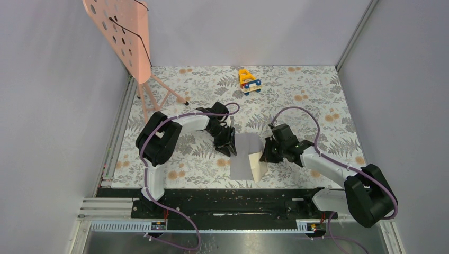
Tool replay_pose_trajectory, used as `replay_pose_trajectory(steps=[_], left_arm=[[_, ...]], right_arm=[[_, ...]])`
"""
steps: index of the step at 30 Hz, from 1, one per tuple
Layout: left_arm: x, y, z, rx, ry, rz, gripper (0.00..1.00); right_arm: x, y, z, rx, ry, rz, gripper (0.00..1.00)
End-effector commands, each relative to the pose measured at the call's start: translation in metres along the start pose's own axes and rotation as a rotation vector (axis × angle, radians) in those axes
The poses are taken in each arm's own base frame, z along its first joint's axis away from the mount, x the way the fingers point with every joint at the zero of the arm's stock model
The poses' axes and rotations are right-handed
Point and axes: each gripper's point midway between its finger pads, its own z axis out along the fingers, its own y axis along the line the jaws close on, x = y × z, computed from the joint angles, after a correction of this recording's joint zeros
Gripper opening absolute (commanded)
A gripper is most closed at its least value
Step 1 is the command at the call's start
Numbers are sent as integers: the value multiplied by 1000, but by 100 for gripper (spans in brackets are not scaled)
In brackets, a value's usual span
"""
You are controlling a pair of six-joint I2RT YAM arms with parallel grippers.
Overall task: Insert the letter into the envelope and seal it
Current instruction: Place the letter in the envelope.
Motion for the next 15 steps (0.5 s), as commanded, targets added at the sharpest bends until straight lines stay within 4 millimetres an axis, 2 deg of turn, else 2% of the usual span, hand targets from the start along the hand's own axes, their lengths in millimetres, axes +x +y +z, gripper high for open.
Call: replay_pose_trajectory(steps=[1, 15], left_arm=[[-8, -8, 2, 34, -20, 43, 37], [-6, -11, 2, 46, -13, 46, 37]], right_arm=[[-32, 18, -6, -36, -95, 15, 0], [-50, 33, 7, -90, -116, 27, 0]])
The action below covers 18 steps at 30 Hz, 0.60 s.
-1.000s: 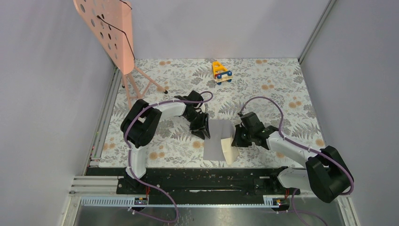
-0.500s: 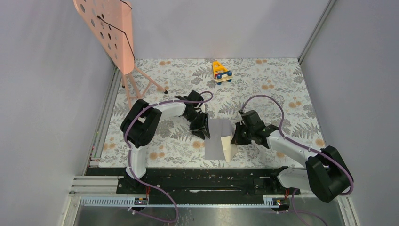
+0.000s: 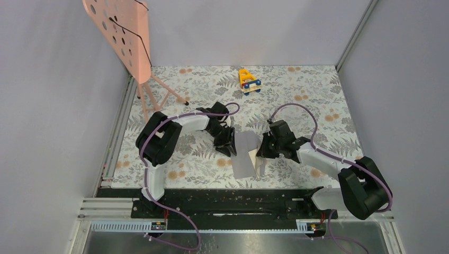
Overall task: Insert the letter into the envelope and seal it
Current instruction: Place the letter in the envelope.
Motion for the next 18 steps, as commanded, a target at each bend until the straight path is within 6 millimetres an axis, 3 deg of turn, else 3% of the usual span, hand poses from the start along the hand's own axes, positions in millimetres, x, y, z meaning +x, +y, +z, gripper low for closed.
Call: replay_pose_trajectory(steps=[1, 12, 18], left_arm=[[-6, -10, 2, 43, -13, 47, 37], [-5, -11, 2, 50, -6, 53, 37], [-4, -11, 2, 48, -8, 54, 37]], right_arm=[[-28, 23, -1, -72, -69, -16, 0], [-36, 41, 7, -162, -10, -65, 0], [-38, 37, 11, -184, 25, -58, 0]])
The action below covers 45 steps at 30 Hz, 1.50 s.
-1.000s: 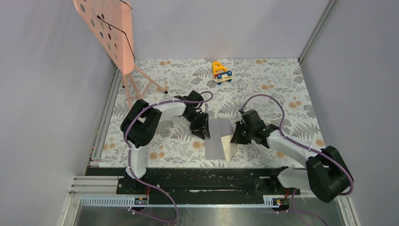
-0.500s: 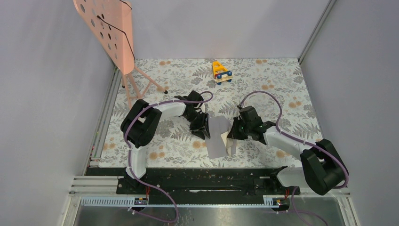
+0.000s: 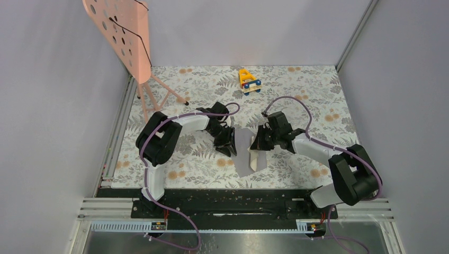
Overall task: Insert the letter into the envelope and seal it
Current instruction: Place the letter in the envelope.
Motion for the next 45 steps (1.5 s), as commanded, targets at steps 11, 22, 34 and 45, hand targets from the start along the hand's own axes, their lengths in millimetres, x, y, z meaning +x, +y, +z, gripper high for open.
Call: replay_pose_trajectory(steps=[11, 22, 34, 45], left_arm=[[-6, -11, -6, 23, -21, 80, 37], [-12, -13, -14, 2, -38, 102, 47], [-19, -16, -23, -13, -88, 104, 47], [-15, 9, -64, -67, -229, 25, 57]], right_arm=[[6, -15, -12, -95, 143, -60, 0], [30, -9, -17, -173, 262, -42, 0], [33, -11, -22, -151, 248, -40, 0], [35, -15, -20, -135, 239, -21, 0]])
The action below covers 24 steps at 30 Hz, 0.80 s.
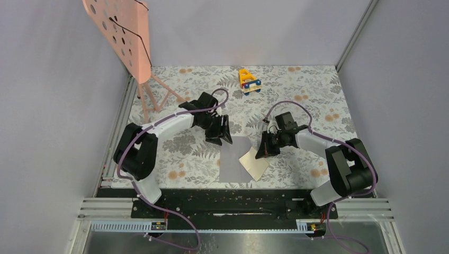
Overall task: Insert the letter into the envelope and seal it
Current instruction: Place the letter in the envelope.
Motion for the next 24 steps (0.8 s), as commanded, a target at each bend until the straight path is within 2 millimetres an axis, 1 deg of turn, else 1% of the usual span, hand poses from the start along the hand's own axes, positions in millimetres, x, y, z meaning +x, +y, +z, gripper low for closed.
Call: replay_pose_trajectory(steps=[1, 3, 5, 7, 9, 16, 19, 24], left_arm=[[0, 29, 10, -62, -12, -56, 57], [4, 36, 23, -55, 22, -76, 57], [7, 37, 36, -25, 55, -98, 57], [10, 38, 45, -8, 71, -118, 57], [9, 38, 50, 6, 78, -129, 56], [6, 27, 51, 63, 80, -135, 55], [6, 23, 53, 81, 81, -133, 55], [7, 22, 53, 87, 85, -131, 55]], right_arm=[[-2, 3, -3, -4, -22, -7, 0], [-2, 4, -3, -8, -20, -7, 0], [-2, 4, -3, -10, -19, -7, 0], [-1, 5, -3, -11, -13, -3, 0], [-1, 5, -3, -10, -12, -4, 0], [4, 3, 1, 5, 10, 9, 0], [2, 1, 3, 13, -2, 26, 0], [-1, 7, 5, -22, -25, 63, 0]])
